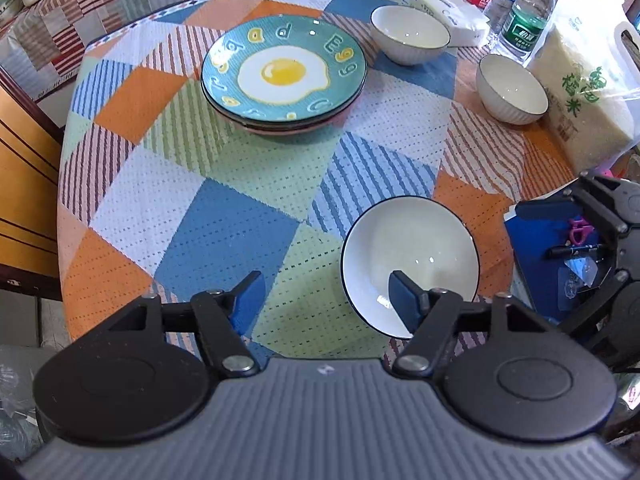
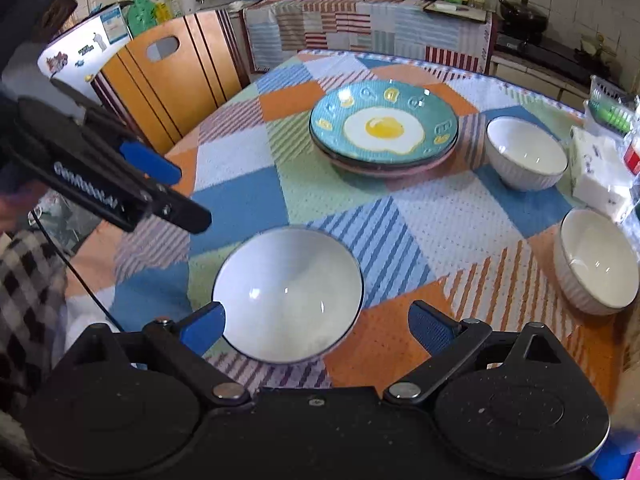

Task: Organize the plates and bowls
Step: 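Reach the left gripper to the large white bowl rim and close on it, then lift the white bowl with the left gripper toward the bowl by the tissues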

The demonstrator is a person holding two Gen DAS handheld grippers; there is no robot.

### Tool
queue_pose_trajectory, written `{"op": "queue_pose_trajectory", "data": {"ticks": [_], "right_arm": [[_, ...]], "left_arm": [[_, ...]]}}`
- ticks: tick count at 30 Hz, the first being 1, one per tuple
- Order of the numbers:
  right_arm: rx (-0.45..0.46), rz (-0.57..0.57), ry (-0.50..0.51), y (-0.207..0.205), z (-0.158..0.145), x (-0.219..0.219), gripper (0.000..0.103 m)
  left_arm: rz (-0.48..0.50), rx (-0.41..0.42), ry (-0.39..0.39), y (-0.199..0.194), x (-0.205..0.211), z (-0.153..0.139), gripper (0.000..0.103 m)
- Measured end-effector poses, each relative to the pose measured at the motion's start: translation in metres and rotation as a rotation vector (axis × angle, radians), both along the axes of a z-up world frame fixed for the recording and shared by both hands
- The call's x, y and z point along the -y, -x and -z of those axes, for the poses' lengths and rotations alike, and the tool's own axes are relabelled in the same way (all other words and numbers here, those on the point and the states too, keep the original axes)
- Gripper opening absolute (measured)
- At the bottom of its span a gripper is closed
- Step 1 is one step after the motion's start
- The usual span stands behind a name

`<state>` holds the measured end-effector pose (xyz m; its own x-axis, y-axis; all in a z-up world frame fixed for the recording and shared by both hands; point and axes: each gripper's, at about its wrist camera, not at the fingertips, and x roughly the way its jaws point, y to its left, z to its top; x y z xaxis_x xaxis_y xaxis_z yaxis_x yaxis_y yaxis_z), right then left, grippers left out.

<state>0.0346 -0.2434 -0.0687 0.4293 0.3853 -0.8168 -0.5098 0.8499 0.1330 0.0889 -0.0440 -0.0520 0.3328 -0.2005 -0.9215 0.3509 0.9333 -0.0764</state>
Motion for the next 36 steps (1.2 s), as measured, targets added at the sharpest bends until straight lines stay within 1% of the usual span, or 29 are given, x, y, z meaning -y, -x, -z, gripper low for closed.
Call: {"op": "queue_pose_trajectory", "data": {"ticks": [2, 7, 10, 14, 17, 18, 19, 20, 21, 22, 24, 25, 27, 29, 36], "right_arm": [[-0.024, -0.005, -0.009, 0.0, 0.01, -0.001, 0.1], [-0.06, -0.034, 0.023, -0.002, 0.038, -0.011, 0.1], [-0.083, -0.054, 0.002, -0.004, 0.051, -0.02, 0.1], [-0.077, -0.055, 0.002, -0.006, 0.061, -0.027, 0.1], [-0.072, -0.053, -0.014, -0.007, 0.068, -0.029, 0.1], [-0.064, -0.053, -0.024, -0.006, 0.07, -0.029, 0.1], [-0.054, -0.053, -0.033, -0.006, 0.071, -0.03, 0.1], [-0.044, -0.055, -0.04, -0.006, 0.072, -0.031, 0.099], [-0.034, -0.058, -0.048, -0.006, 0.074, -0.031, 0.099], [-0.028, -0.056, -0.053, -0.006, 0.076, -0.032, 0.098], [-0.017, -0.049, -0.06, -0.007, 0.078, -0.034, 0.099], [-0.007, -0.044, -0.066, -0.006, 0.079, -0.034, 0.099], [0.01, -0.038, -0.077, -0.005, 0.08, -0.033, 0.098], [0.024, -0.035, -0.087, -0.004, 0.08, -0.032, 0.098], [0.058, -0.039, -0.09, -0.005, 0.076, -0.033, 0.097]], "left_arm": [[-0.006, -0.01, -0.002, -0.001, 0.0, 0.008, 0.07], [-0.007, -0.042, 0.018, -0.006, 0.004, 0.026, 0.072], [-0.006, -0.075, 0.034, -0.009, 0.006, 0.037, 0.072], [-0.002, -0.095, 0.03, -0.012, 0.008, 0.05, 0.072], [-0.003, -0.091, 0.039, -0.014, 0.01, 0.057, 0.069], [-0.007, -0.088, 0.041, -0.015, 0.011, 0.059, 0.064], [-0.012, -0.087, 0.047, -0.015, 0.012, 0.061, 0.061], [-0.014, -0.088, 0.055, -0.016, 0.012, 0.063, 0.053], [-0.016, -0.09, 0.062, -0.017, 0.012, 0.064, 0.042], [-0.019, -0.093, 0.072, -0.018, 0.013, 0.066, 0.037], [-0.021, -0.096, 0.088, -0.018, 0.013, 0.069, 0.023], [-0.022, -0.095, 0.096, -0.018, 0.013, 0.07, 0.02], [-0.031, -0.081, 0.089, -0.018, 0.014, 0.072, 0.015], [-0.027, -0.067, 0.084, -0.017, 0.014, 0.072, 0.014], [-0.017, -0.032, 0.067, -0.018, 0.013, 0.062, 0.014]]}}
